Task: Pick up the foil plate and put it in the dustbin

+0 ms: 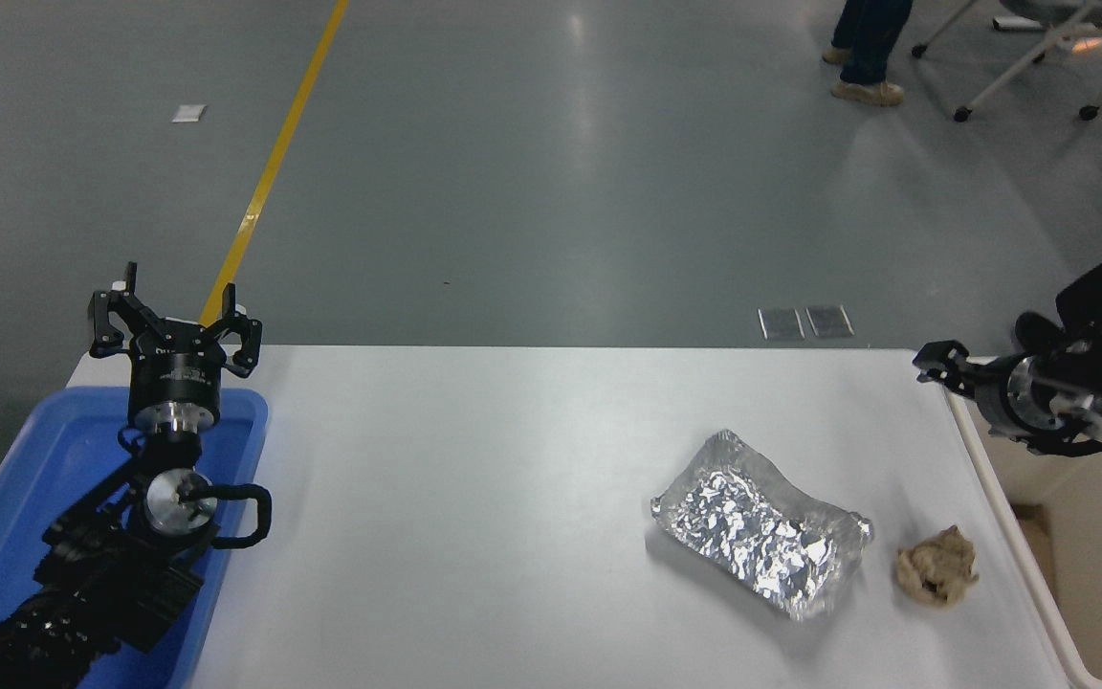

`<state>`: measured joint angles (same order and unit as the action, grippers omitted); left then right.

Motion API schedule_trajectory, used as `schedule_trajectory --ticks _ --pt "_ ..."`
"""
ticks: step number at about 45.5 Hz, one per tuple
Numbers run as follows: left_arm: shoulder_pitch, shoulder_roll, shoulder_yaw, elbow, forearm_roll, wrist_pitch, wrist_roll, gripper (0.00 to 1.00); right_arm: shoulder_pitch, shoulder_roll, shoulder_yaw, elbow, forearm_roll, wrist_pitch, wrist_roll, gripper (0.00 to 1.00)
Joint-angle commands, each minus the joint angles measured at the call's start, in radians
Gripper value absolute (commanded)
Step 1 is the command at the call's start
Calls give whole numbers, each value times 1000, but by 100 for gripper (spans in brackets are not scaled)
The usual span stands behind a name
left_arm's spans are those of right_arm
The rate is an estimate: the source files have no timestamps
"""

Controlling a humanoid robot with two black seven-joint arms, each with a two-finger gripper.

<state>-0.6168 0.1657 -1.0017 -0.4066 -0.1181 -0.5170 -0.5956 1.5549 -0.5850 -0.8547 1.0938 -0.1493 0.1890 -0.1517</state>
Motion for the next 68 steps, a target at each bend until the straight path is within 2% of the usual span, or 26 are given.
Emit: schedule_trajectory --ticks 1,8,19,29,41,46,57,68 --pt "0 0 0 0 0 -1 0 99 356 -104 -121 392 -82 130 0 100" --pt "2 2 0 0 0 -1 0 99 597 -153 -191 554 -102 271 0 100" --pt "3 3 0 0 0 0 0 99 839 -177 -185 587 -102 593 -9 100" --pt "3 3 0 0 0 0 0 99 968 -191 -188 592 -102 596 -14 100" --pt "3 3 0 0 0 -1 0 99 979 -210 -195 587 -108 596 -15 100" --pt "3 3 0 0 0 -1 0 99 944 -211 -201 574 -154 596 -15 100" --pt "3 3 0 0 0 -1 0 99 726 -214 -196 469 -159 593 -15 100" --pt "2 2 0 -1 0 -1 0 99 432 -243 -172 432 -164 363 -15 100"
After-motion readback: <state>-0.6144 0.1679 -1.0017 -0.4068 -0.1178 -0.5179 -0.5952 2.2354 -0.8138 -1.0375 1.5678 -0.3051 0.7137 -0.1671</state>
